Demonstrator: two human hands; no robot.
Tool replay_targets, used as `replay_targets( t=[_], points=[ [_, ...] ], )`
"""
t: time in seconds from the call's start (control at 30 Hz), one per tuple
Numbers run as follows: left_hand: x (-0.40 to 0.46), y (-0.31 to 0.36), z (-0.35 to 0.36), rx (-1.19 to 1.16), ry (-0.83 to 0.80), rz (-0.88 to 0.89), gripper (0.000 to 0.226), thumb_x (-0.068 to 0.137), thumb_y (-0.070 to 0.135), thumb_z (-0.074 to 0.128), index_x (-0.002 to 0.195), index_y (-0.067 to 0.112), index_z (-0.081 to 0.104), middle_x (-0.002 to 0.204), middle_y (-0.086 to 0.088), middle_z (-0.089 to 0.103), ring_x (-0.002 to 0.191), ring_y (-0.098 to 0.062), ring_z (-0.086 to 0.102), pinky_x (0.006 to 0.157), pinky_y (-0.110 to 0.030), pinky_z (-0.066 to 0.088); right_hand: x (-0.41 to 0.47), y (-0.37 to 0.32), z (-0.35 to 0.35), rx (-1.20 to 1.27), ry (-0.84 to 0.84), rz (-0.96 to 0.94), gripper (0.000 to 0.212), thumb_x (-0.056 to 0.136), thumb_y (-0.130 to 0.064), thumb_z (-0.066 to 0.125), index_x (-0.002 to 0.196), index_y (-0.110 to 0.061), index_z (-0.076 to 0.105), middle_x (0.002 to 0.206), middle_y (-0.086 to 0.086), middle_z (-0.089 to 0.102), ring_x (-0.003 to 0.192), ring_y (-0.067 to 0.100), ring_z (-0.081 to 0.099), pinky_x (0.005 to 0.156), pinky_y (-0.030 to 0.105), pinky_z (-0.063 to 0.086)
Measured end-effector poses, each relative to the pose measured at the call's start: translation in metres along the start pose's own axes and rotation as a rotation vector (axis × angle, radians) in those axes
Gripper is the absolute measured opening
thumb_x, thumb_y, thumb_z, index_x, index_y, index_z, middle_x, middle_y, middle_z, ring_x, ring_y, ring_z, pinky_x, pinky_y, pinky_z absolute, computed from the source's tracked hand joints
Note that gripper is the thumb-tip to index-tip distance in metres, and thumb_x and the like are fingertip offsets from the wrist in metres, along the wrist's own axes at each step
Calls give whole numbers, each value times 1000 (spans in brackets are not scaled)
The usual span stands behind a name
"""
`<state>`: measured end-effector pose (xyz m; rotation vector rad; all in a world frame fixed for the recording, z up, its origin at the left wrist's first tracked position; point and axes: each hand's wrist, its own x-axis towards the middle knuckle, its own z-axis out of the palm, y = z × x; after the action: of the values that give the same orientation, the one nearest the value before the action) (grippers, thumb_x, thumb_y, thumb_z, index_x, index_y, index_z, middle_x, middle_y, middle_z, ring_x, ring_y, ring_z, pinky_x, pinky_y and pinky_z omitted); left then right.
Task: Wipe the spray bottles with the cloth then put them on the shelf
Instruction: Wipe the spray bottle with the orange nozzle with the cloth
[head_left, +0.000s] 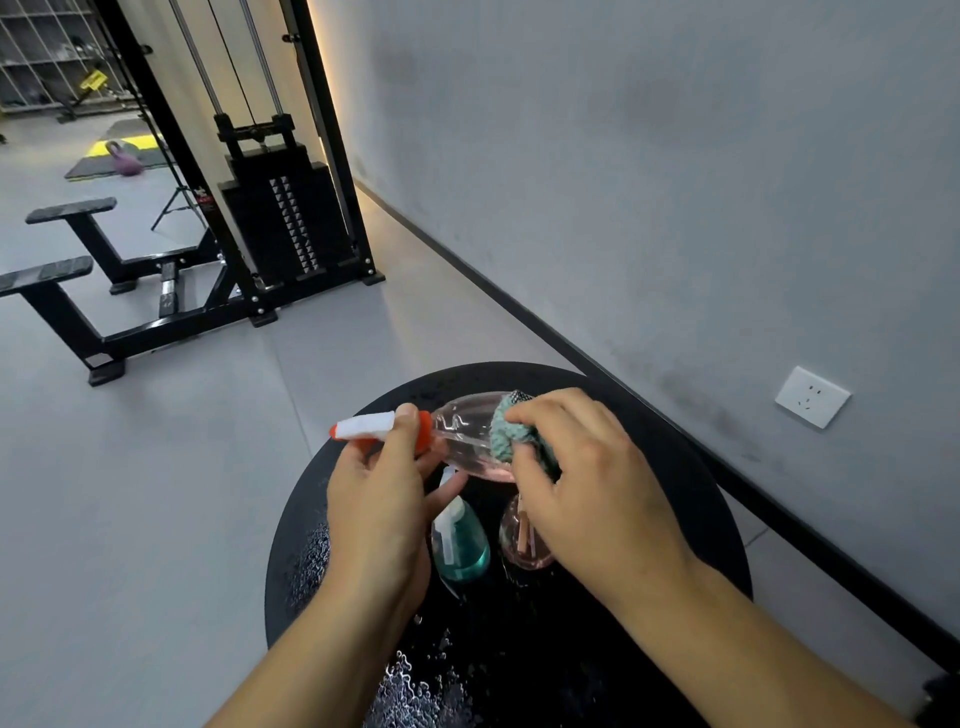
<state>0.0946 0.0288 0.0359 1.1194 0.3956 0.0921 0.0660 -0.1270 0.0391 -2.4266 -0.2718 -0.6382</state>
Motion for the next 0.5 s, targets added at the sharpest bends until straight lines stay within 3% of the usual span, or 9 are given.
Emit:
replay_targets(
  t=[0.13,0.23,0.37,0.43,0.5],
  points=[
    [0,-6,0,23,23,-37,30,105,30,67,119,3,67,110,-14,76,109,-33,78,70,-38,67,-5,-5,6,-35,-50,-191,28,97,-8,63,122,-18,69,121,-7,63,111,14,57,98,31,51],
    [4,0,-3,9,45,-24,27,105,30,68,115,5,69,103,-12,74,108,-34,78,74,-41,68,-5,-4,7,-45,-74,-242,36,93,-2,65,126,-16,70,128,-4,64,119,16,58,102,36,51],
    [4,5,-5,-1,41,-23,24,106,28,67,116,6,69,110,-14,79,95,-23,81,71,-38,67,-6,1,6,-31,-53,-170,43,89,6,65,126,-16,70,132,-5,63,123,14,57,109,25,47],
    [3,3,-5,8,31,-38,26,106,27,66,118,4,68,105,-13,80,98,-26,82,71,-38,67,-8,0,5,-15,-67,-173,44,89,6,65,127,-15,70,132,-5,63,125,13,56,112,17,40],
    [3,0,-5,14,27,-48,27,105,28,67,116,3,68,100,-10,78,103,-31,80,74,-41,68,-9,-3,6,-22,-97,-222,43,90,6,65,128,-15,70,132,-4,63,127,12,54,112,19,40]
  ],
)
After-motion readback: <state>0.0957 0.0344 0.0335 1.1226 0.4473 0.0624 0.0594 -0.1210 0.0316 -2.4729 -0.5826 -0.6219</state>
